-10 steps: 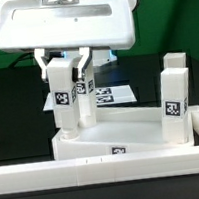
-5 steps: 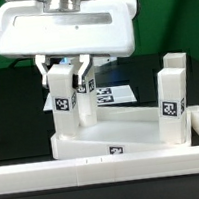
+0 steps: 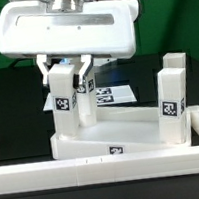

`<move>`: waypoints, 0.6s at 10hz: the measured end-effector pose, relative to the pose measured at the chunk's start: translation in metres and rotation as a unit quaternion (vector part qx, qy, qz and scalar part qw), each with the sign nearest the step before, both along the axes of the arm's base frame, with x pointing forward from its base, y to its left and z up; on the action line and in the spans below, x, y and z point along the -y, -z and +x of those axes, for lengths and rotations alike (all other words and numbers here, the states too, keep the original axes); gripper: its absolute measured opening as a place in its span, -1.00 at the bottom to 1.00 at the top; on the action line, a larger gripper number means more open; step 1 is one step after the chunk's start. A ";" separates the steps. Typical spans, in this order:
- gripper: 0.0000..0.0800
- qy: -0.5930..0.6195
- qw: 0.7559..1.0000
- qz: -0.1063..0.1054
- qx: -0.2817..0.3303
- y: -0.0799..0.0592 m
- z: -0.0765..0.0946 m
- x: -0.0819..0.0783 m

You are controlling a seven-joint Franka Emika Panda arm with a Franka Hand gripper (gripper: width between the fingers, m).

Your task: Assemble desk

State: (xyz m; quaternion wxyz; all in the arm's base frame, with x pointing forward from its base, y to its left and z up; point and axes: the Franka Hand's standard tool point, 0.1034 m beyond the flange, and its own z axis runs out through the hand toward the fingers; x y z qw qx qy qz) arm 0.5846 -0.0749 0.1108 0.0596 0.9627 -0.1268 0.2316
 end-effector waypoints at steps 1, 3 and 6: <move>0.11 0.000 1.000 0.000 0.000 0.000 0.000 0.000; 0.46 0.000 1.000 -0.001 -0.001 0.001 0.000 0.000; 0.62 0.002 1.000 -0.001 0.000 -0.001 0.000 0.004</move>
Offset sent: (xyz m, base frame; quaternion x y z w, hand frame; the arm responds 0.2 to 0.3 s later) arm 0.0061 -0.0041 0.0022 0.0066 -0.0039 -0.0110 0.9999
